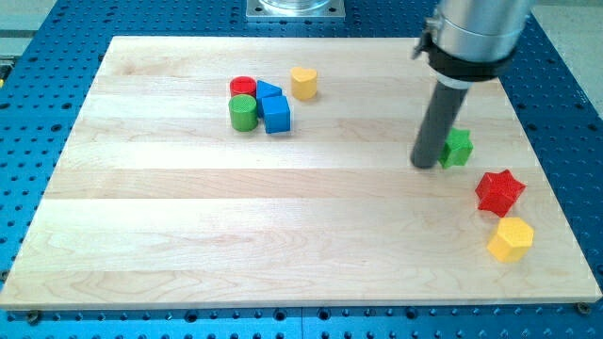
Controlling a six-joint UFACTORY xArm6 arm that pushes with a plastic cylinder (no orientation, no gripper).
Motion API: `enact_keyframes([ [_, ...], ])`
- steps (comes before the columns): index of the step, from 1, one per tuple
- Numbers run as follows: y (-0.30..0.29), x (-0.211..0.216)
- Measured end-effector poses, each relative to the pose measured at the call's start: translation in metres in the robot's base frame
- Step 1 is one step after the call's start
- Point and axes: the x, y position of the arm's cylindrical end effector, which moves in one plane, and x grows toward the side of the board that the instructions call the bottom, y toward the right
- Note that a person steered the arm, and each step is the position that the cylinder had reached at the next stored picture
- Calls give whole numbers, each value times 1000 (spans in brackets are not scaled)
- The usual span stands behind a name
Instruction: Push the green star vertically top to the red star
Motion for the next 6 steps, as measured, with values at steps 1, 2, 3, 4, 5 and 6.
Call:
enact_keyframes([
  [1,40,-3],
  [2,26,-12],
  [3,18,-28],
  [4,52,-26],
  [5,45,-27],
  [6,45,-27],
])
